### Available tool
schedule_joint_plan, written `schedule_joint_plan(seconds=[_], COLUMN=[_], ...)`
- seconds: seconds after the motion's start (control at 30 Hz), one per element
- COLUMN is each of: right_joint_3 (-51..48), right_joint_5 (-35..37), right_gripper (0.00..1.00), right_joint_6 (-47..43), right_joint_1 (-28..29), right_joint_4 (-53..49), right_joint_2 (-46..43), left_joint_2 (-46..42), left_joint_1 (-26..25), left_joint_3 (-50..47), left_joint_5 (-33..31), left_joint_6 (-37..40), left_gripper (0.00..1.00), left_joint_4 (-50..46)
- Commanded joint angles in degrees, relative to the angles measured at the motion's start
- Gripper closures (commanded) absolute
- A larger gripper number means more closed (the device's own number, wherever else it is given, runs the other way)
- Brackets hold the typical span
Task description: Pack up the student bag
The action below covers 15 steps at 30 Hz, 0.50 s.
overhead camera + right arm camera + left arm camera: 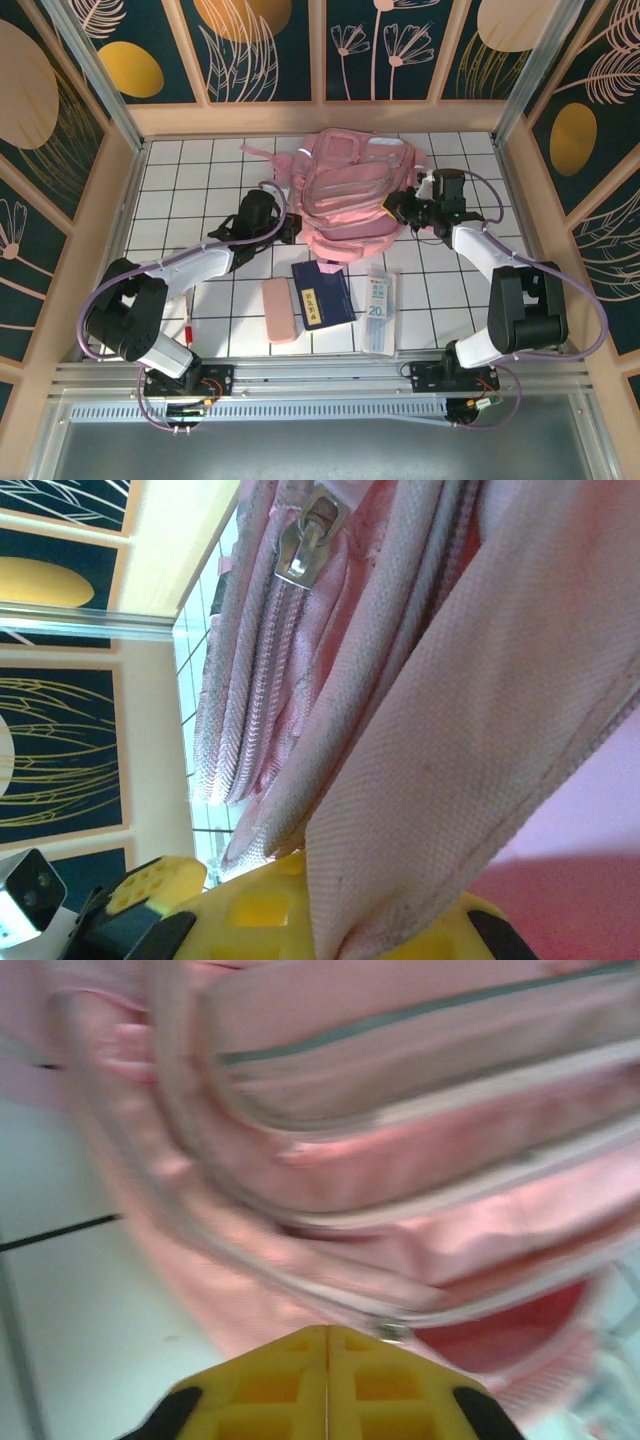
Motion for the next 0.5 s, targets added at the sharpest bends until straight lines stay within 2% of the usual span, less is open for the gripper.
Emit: schedule_joint_plan(seconds=[0.0,0.07,0.17,0.37,0.47], right_joint_3=[1.74,2.18,2.7,3.41,3.51], right_joint_5=[-2.72,-3.03,-3.38,-3.64,-3.81], right_gripper=[1.0,1.0,1.0,1.0,1.0], right_joint_6=[-1.56,-1.46,-1.34,-1.6,-1.6], right_joint_1=[-0.22,-0.24,-0.24,-0.24,-0.22], right_joint_4=[4.25,4.09,3.72,3.0,2.84], right_joint_2=[0.67,1.25,1.99,2.41,2.49], left_joint_2=[2.99,5.03,6.98,8.08,9.47], left_joint_1=[0.04,0.06,0.12,0.13,0.21], left_joint_3=[2.3,3.4,3.74,4.11,5.11], left_joint_5=[15.48,15.11,14.09,10.57,13.27], left_joint_6=[-0.93,-0.53,-1.38,-3.53,-4.22], left_gripper=[0.64,0.56,0.51,0.47,0.5], left_joint_4=[2.47,-1.03,-3.19,-2.51,-1.4])
